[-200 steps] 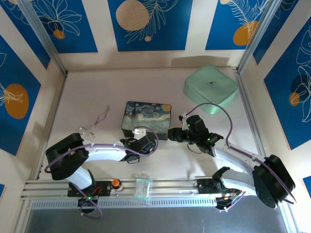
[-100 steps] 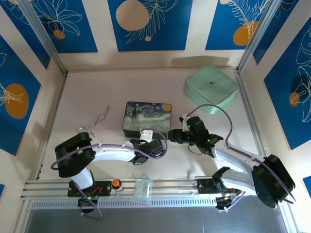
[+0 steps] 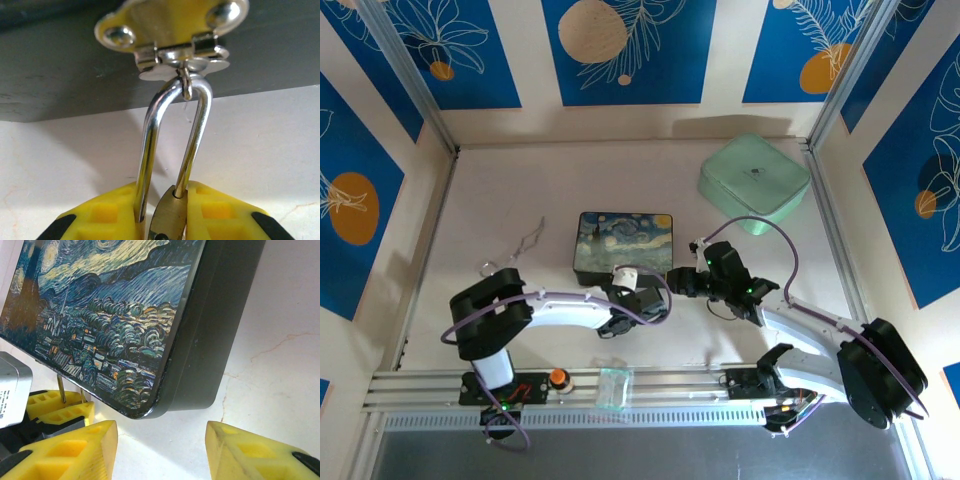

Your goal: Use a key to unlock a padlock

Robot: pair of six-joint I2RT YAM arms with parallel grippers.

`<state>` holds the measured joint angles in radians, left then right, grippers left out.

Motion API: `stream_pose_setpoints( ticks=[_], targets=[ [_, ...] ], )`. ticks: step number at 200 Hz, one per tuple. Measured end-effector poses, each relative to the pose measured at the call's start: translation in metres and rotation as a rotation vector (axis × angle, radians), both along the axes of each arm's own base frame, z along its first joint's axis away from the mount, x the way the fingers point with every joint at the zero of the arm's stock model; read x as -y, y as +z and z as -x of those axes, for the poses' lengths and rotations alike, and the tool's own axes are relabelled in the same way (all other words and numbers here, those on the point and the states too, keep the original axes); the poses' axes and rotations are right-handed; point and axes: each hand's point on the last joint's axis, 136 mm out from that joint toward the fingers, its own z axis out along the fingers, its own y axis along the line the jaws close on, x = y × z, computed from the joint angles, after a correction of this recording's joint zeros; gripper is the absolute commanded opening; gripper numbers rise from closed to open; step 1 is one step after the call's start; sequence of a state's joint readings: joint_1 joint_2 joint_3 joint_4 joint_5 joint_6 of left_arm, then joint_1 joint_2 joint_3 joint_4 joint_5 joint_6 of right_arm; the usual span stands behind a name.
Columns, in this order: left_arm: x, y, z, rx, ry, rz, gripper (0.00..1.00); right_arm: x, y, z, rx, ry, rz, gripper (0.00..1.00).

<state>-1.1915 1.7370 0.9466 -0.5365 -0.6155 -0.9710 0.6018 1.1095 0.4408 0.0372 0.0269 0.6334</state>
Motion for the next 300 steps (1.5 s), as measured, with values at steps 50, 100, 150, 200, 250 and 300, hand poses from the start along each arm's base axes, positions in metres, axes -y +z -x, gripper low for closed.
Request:
stream_pose_setpoints(
  ticks=[50, 100, 150, 200, 250, 300],
  targets=[
    [0.004, -0.001, 0.004, 0.010, -0.018, -0.013, 0.29, 0.002, -0.005, 0.002, -0.011, -0.005, 0.007, 0.49],
    [0.009, -0.001, 0.008, 0.029, -0.031, -0.022, 0.28, 0.003, -0.005, 0.002, -0.008, -0.008, 0.009, 0.50],
    [0.016, 0.002, 0.015, 0.034, -0.053, -0.025, 0.28, 0.004, -0.005, 0.001, -0.007, -0.013, 0.011, 0.50],
    [0.016, 0.002, 0.017, 0.041, -0.041, -0.042, 0.25, 0.005, -0.007, 0.001, -0.009, -0.016, 0.014, 0.50],
    [0.010, 0.001, 0.018, 0.038, -0.031, -0.063, 0.27, 0.007, -0.012, 0.004, -0.018, -0.019, 0.023, 0.50],
    [0.005, 0.002, 0.019, 0.036, -0.027, -0.085, 0.17, 0.010, -0.012, 0.005, -0.018, -0.029, 0.017, 0.50]
  ],
)
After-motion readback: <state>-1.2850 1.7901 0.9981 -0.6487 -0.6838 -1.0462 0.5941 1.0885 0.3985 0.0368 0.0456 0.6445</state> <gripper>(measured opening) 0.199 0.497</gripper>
